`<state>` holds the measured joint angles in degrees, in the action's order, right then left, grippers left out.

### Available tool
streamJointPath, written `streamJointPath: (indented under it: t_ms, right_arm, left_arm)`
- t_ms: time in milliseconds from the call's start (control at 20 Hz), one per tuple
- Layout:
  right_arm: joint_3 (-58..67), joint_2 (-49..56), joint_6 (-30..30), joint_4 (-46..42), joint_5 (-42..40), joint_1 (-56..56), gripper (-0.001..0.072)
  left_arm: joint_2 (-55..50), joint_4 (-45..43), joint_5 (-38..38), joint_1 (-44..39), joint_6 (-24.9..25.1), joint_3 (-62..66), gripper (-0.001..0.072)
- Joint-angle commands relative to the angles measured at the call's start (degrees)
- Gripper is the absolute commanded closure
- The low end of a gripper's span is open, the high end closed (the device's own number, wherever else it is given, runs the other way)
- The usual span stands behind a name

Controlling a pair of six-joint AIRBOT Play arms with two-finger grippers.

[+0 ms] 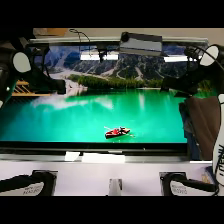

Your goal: Fold the shirts.

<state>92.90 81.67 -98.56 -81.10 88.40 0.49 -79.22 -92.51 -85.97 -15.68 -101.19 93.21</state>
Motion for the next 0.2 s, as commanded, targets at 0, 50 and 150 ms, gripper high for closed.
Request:
streamJointPath:
  t_ms: [0, 50, 150]
  right_arm:
    - [0.07, 0.04, -0.04, 0.02, 0.04, 0.07, 0.0030]
    - [0.07, 0.04, -0.04, 0.02, 0.04, 0.07, 0.0030]
    - [0.07, 0.04, -0.04, 0.02, 0.04, 0.07, 0.0030]
  left_arm:
    - [-0.13, 0.02, 0.04, -0.04, -0.07, -0.02, 0.0003]
    - [-0.13, 0.02, 0.04, -0.04, -0.07, 0.00, 0.0003]
    - [-0.13, 0.02, 0.04, -0.04, -0.07, 0.00, 0.0003]
